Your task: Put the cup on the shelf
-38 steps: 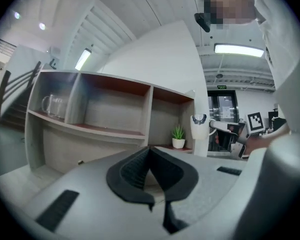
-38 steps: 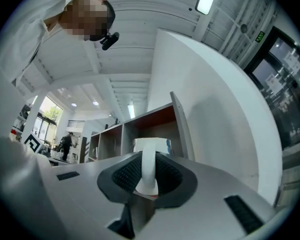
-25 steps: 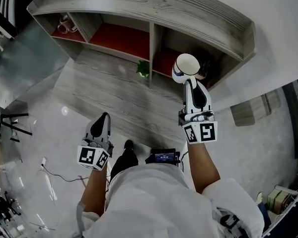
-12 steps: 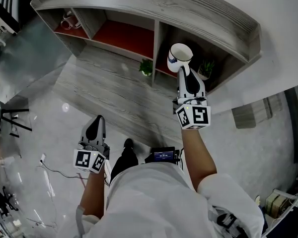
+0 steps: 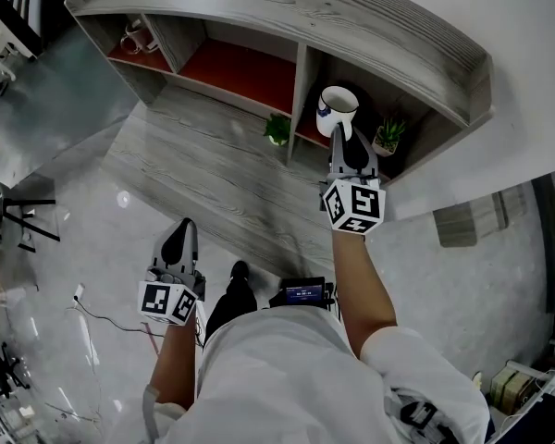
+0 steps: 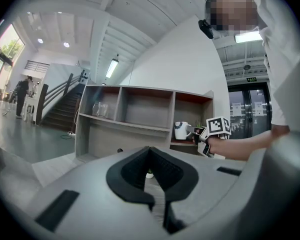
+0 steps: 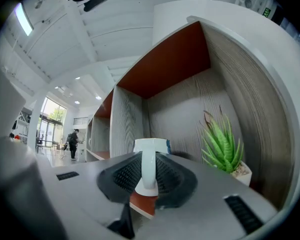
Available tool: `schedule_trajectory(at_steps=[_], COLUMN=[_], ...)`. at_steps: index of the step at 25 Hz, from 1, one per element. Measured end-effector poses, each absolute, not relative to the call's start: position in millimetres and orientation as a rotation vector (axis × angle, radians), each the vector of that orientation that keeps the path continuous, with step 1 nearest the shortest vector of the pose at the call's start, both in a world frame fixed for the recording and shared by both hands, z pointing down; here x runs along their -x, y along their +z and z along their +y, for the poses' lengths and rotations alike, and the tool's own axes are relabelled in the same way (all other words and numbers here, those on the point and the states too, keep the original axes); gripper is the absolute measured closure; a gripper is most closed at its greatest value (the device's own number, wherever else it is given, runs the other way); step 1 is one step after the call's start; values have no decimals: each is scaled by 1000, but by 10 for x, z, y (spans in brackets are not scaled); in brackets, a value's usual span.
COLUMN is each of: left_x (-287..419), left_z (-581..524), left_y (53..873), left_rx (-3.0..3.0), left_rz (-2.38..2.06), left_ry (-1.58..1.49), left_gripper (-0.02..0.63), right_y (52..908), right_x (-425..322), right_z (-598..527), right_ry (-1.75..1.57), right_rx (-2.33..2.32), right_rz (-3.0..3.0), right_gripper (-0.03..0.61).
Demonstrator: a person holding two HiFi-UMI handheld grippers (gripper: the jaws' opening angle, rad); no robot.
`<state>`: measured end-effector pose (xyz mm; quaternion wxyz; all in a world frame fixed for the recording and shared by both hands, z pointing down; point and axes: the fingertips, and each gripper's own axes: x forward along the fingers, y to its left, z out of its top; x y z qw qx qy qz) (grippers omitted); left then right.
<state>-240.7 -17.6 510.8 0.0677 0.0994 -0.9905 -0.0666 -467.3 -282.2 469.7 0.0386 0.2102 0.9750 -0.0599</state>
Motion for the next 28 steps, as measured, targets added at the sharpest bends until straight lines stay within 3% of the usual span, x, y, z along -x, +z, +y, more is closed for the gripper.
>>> schedule_trajectory(at_steps=[28], left_x=[2409], left_z=[-261], left_y=[5171], left_rx=[-359], left_rz=[-2968], left_ry=[-244], left_gripper=[607], right_y=[4944], right_x=[4608], right_z=[-2751], right_ry=[-10], right_rx=[-644], right_rz=[3086], right_gripper=[499])
